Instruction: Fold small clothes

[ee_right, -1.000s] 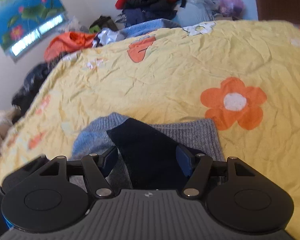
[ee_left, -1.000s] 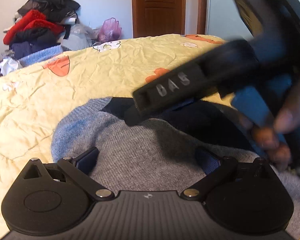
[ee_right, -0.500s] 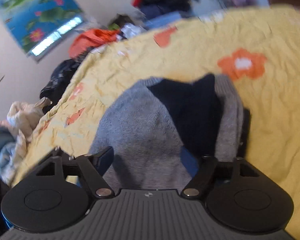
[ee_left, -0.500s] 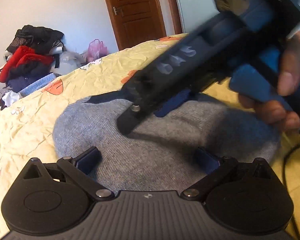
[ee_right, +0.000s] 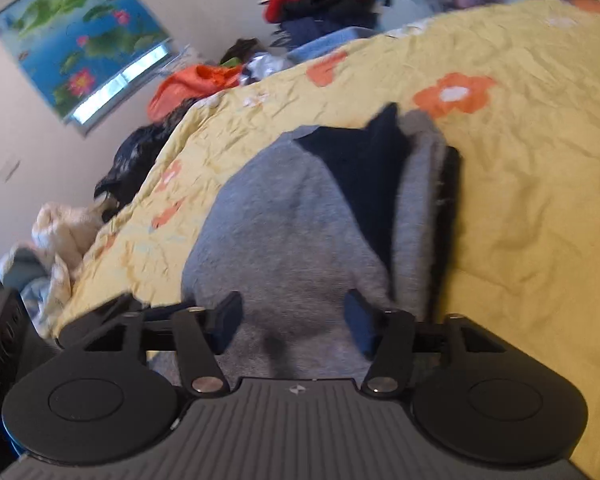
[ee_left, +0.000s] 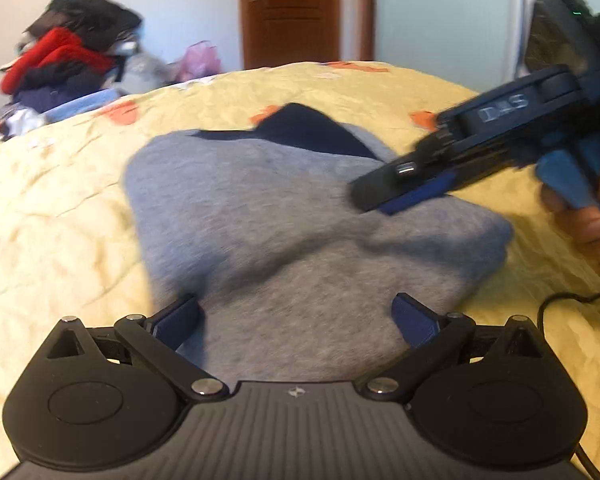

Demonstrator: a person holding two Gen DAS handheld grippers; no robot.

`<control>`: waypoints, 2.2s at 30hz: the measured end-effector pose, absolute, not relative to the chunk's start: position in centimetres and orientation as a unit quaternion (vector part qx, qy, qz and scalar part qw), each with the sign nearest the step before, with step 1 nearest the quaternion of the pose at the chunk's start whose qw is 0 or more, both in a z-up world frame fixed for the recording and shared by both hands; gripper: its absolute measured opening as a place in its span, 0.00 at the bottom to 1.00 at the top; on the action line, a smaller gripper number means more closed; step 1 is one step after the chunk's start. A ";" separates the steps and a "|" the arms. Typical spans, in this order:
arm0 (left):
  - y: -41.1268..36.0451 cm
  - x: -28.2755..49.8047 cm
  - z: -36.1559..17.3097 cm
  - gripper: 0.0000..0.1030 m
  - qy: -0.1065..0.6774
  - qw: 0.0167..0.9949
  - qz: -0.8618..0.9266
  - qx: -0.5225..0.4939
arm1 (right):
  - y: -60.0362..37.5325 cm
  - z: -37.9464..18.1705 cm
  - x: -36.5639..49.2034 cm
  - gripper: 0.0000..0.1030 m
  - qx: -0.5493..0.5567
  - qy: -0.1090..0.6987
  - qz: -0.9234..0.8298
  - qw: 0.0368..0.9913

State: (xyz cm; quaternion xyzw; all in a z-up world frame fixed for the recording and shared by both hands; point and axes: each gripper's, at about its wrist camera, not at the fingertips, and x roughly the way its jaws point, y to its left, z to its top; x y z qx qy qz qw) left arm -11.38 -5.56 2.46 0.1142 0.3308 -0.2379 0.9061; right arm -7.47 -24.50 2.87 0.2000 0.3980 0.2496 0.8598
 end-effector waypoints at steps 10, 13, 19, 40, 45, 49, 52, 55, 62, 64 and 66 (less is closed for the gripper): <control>-4.4 -15.2 2.4 1.00 0.358 0.895 -0.261 0.047 | -23.2 3.0 -11.3 0.67 0.173 0.420 0.243 0.857; -2.8 -15.9 3.8 1.00 0.370 0.895 -0.249 0.021 | -25.0 3.0 -12.3 0.56 0.193 0.407 0.231 0.862; -2.3 -15.6 3.5 1.00 0.376 0.899 -0.225 0.009 | -23.8 5.4 -14.3 0.79 0.180 0.377 0.255 0.872; -3.9 -17.6 2.3 1.00 0.373 0.926 -0.053 0.034 | -19.9 0.3 -19.5 1.00 -0.014 0.374 0.018 0.927; -3.9 -18.0 1.9 1.00 0.355 0.933 -0.049 0.032 | -19.6 0.0 -19.4 1.00 -0.010 0.352 0.006 0.936; -4.0 -18.0 1.9 1.00 0.354 0.934 -0.049 0.032 | -19.6 -0.1 -19.8 1.00 -0.005 0.344 -0.003 0.939; -4.1 -18.0 1.9 1.00 0.352 0.934 -0.047 0.031 | -19.6 -0.1 -19.7 1.00 -0.005 0.344 -0.003 0.939; -4.1 -18.0 1.9 1.00 0.352 0.934 -0.048 0.031 | -19.5 -0.1 -19.8 1.00 -0.006 0.342 -0.004 0.940; -4.1 -18.0 1.9 1.00 0.352 0.934 -0.048 0.031 | -19.3 -0.2 -20.1 1.00 -0.006 0.335 -0.007 0.942; -4.1 -18.0 1.9 1.00 0.352 0.934 -0.048 0.031 | -19.3 -0.2 -20.1 1.00 -0.006 0.335 -0.007 0.942; -4.1 -18.0 1.9 1.00 0.352 0.934 -0.048 0.031 | -19.3 -0.2 -20.1 1.00 -0.006 0.335 -0.007 0.942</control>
